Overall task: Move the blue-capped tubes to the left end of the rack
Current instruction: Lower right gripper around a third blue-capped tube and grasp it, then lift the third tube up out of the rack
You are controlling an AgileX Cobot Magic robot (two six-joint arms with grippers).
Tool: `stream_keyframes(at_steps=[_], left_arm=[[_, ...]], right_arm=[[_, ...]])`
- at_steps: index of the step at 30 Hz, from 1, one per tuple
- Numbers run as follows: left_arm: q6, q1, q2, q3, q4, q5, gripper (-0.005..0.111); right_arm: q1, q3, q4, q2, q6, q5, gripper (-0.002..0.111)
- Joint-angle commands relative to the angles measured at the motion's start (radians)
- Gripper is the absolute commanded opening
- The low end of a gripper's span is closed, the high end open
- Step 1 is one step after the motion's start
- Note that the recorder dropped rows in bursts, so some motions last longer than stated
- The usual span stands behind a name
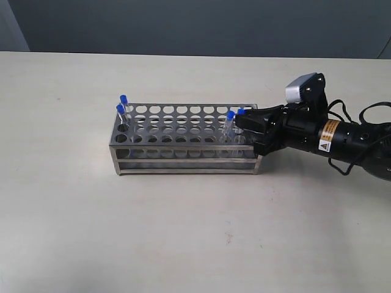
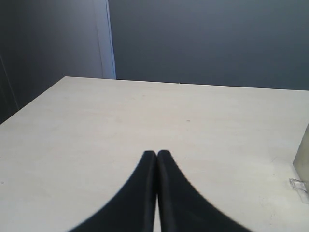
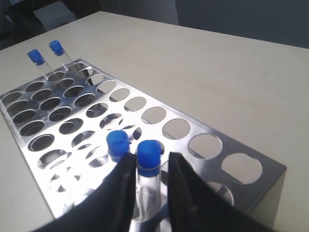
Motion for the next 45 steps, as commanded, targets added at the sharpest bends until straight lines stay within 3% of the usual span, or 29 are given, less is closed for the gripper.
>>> stream_keyframes(at_steps=[1, 20, 25, 31, 45], left_arm=[[-0.002, -0.007, -0.004, 0.003, -0.004, -0.003, 0.000], [-0.002, -0.007, -0.004, 0.003, -0.004, -0.003, 0.000], [-0.002, -0.007, -0.004, 0.003, -0.004, -0.003, 0.000], [-0.002, -0.007, -0.004, 0.003, -0.003, -0.003, 0.000], [-0.002, -0.007, -0.004, 0.003, -0.003, -0.003, 0.000]], right_arm=[[-0.006, -0.005, 0.005, 0.001, -0.008, 0.009, 0.022], [0.032, -0.019, 0.062, 0.001, -0.045, 0.021, 0.021], [0.044, -0.033, 0.065, 0.001, -0.030, 0.045, -0.001], [0.044, -0.033, 0.057, -0.005, -0.028, 0.055, -0.001], [0.044, -0.033, 0.014, -0.314, 0.027, 0.246, -0.001]])
